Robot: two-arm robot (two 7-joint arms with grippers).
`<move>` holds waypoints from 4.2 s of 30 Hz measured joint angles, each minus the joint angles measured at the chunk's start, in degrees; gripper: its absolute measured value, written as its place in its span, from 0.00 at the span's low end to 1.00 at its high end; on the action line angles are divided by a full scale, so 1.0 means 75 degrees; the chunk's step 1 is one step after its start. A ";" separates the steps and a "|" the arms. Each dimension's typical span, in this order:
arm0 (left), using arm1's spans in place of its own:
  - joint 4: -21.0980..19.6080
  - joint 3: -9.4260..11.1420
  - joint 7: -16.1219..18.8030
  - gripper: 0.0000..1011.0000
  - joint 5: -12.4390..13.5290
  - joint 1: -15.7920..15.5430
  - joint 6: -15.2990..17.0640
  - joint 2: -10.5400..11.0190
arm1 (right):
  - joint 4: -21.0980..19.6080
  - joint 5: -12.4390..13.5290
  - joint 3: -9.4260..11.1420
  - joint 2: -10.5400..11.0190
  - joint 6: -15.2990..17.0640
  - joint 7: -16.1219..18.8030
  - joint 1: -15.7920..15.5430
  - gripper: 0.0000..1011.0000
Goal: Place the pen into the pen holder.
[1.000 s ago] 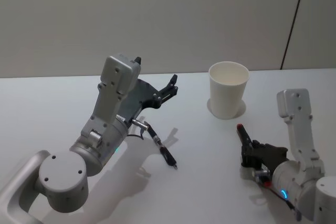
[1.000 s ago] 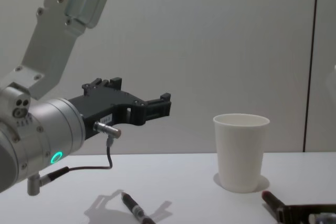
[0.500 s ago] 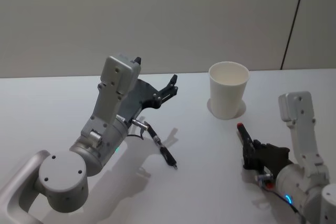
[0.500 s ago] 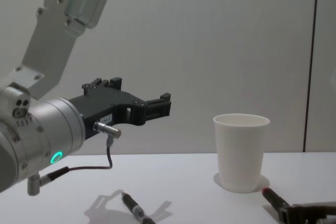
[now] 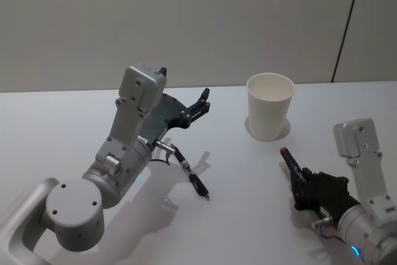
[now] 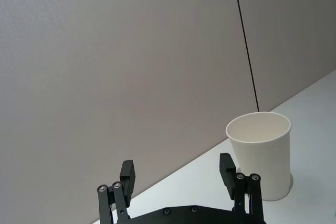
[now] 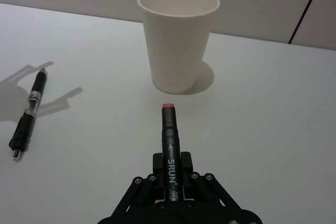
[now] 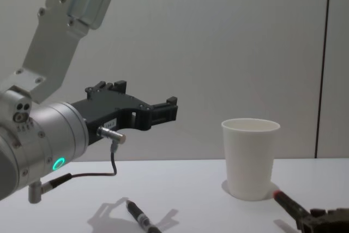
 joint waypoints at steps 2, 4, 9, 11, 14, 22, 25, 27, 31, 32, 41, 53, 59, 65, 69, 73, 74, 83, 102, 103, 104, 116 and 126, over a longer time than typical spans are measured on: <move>0.0000 0.0000 0.0000 0.99 0.0000 0.0000 0.0000 0.0000 | -0.0040 -0.0063 -0.0004 0.0058 -0.0111 0.0087 -0.0035 0.18; 0.0000 0.0000 0.0000 0.99 0.0000 0.0000 0.0000 0.0000 | -0.0090 -0.0170 -0.0009 0.0134 -0.0298 0.0207 -0.0075 0.18; 0.0000 0.0000 0.0000 0.99 0.0000 0.0000 0.0000 0.0000 | -0.0171 -0.0355 -0.0019 0.0264 -0.0675 0.0415 -0.0125 0.18; 0.0000 0.0000 0.0000 0.99 0.0000 0.0000 0.0000 0.0000 | -0.0199 -0.0438 -0.0022 0.0321 -0.0861 0.0509 -0.0139 0.18; 0.0000 0.0000 0.0000 0.99 0.0000 0.0000 0.0000 0.0000 | -0.0230 -0.0537 -0.0025 0.0378 -0.1130 0.0621 -0.0143 0.18; 0.0000 0.0000 0.0000 0.99 0.0000 0.0000 0.0000 0.0000 | -0.0228 -0.0658 -0.0016 0.0451 -0.2009 0.0837 -0.0078 0.18; 0.0000 0.0000 0.0000 0.99 0.0000 0.0000 0.0000 0.0000 | -0.0175 -0.0655 -0.0003 0.0447 -0.2371 0.0891 -0.0017 0.18; 0.0000 0.0000 0.0000 0.99 0.0000 0.0000 0.0000 0.0000 | -0.0136 -0.0642 0.0009 0.0440 -0.2553 0.0915 0.0026 0.18; 0.0000 0.0000 0.0000 0.99 0.0000 0.0000 0.0000 0.0000 | -0.0025 -0.0568 0.0039 0.0412 -0.3009 0.0977 0.0149 0.18; 0.0000 0.0000 0.0000 0.99 0.0000 0.0000 0.0000 0.0000 | 0.0037 -0.0532 0.0056 0.0394 -0.3188 0.1002 0.0216 0.18; 0.0000 0.0000 0.0000 0.99 0.0000 0.0000 0.0000 0.0000 | 0.0476 -0.0316 0.0187 0.0283 -0.4047 0.1132 0.0713 0.18; 0.0000 0.0000 0.0000 0.99 0.0000 0.0000 0.0000 0.0000 | 0.1215 -0.0231 0.0318 0.0113 -0.4677 0.1211 0.1439 0.18; 0.0000 0.0000 0.0000 0.99 0.0000 0.0000 0.0000 0.0000 | 0.1659 -0.0233 0.0343 -0.0008 -0.4885 0.1252 0.1843 0.18; 0.0000 0.0000 -0.0001 0.99 0.0000 0.0000 0.0000 0.0000 | 0.2157 -0.0284 0.0340 -0.0153 -0.5101 0.1323 0.2269 0.18; 0.0000 0.0000 0.0000 0.99 0.0000 0.0000 0.0000 0.0000 | 0.2479 -0.0331 0.0321 -0.0254 -0.5233 0.1365 0.2537 0.18; 0.0000 0.0000 0.0000 0.99 0.0000 0.0000 0.0000 0.0000 | 0.2858 -0.0394 0.0290 -0.0369 -0.5375 0.1412 0.2832 0.18; 0.0000 0.0000 0.0000 0.99 0.0000 0.0000 0.0000 0.0000 | 0.2923 -0.0411 0.0283 -0.0390 -0.5410 0.1420 0.2893 0.18; 0.0000 0.0000 0.0000 0.99 0.0000 0.0000 0.0000 0.0000 | 0.3606 -0.0559 0.0242 -0.0543 -0.5739 0.1491 0.3322 0.18; 0.0000 0.0000 0.0000 0.99 0.0000 0.0000 0.0000 0.0000 | 0.5017 -0.0875 0.0187 -0.0748 -0.6790 0.1570 0.4027 0.18; 0.0000 0.0000 0.0000 0.99 0.0000 0.0000 0.0000 0.0000 | 0.5060 -0.0884 0.0185 -0.0753 -0.6828 0.1569 0.4045 0.18; 0.0000 0.0000 0.0000 0.99 0.0000 0.0000 0.0000 0.0000 | 0.5144 -0.0907 0.0182 -0.0762 -0.6928 0.1564 0.4081 0.18; 0.0000 0.0000 0.0000 0.99 0.0000 0.0000 0.0000 0.0000 | 0.5786 -0.1026 0.0172 -0.0841 -0.7504 0.1471 0.4389 0.18; 0.0000 0.0000 0.0000 0.99 0.0000 0.0000 0.0000 0.0000 | 0.6320 -0.1046 0.0143 -0.0928 -0.7826 0.1428 0.4647 0.18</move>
